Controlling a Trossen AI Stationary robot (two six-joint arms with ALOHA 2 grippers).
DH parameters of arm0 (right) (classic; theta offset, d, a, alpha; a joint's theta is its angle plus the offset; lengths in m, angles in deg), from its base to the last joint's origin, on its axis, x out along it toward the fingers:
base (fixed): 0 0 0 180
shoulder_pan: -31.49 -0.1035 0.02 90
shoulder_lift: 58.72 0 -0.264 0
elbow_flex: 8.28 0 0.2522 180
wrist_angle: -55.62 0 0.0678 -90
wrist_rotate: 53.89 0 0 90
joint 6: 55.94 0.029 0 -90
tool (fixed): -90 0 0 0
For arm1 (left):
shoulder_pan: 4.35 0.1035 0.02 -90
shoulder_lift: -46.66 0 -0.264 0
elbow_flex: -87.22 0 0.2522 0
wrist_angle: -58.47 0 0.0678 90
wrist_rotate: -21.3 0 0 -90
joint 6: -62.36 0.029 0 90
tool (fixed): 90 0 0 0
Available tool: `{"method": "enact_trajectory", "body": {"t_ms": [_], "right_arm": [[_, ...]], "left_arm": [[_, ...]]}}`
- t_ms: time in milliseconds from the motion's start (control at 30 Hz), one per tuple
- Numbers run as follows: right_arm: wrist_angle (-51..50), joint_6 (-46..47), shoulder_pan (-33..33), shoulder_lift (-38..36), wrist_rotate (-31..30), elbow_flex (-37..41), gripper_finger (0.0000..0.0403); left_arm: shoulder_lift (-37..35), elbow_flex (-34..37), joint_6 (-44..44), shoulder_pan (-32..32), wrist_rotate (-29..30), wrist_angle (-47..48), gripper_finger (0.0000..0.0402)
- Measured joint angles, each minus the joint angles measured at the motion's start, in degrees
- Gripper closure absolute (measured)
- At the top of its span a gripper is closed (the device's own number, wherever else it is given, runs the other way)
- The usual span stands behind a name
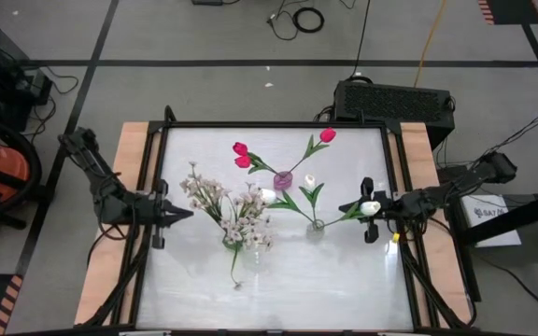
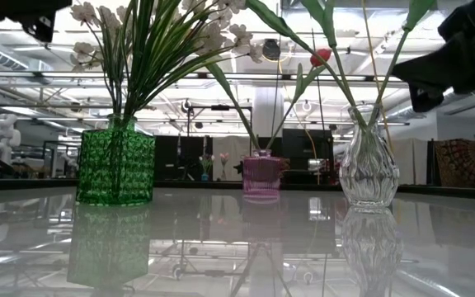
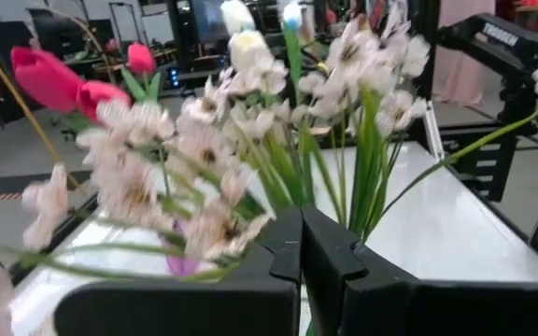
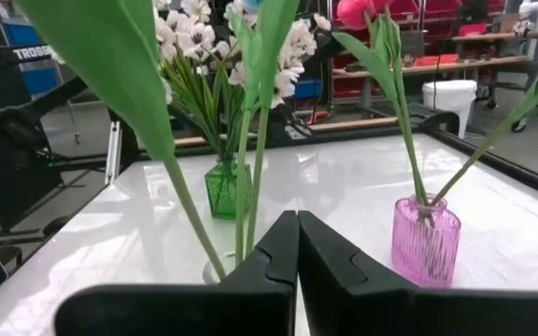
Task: Sort flowers into vase by color
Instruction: Return to Home Position
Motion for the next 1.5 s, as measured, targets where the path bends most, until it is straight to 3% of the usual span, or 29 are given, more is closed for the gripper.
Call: {"method": "enact_trajectory", "body": {"t_ms": [433,900,1100,1300,1500], "right_arm": [[1.0,-0.5,0.1,-0.2,-0.1,0.0,0.0403],[-0.7,-0.6,0.1,-0.2,-0.1,0.0,0.0403],[-0.7,-0.6,0.1,-0.2,-0.1,0.0,0.0403],[0.7,-0.1,0.0,-0.2,-0.2,-0.1,0.0403],[0.3,-0.9,0.0,-0.2,-0.2,-0.1,0.0403]], "left_arm": [[-9.5,9.3,-3.0,0.0,0.4,-0.4,0.0396],[-20.9,13.0,1.9,0.9,-9.8,1.6,0.0396],[-23.2,13.9,2.3,5.1,-13.0,3.4,0.0396],[-22.7,18.3,3.2,11.1,-21.2,-5.1,0.0396],[-22.8,18.4,4.4,17.4,-28.4,-5.3,0.0396]]}}
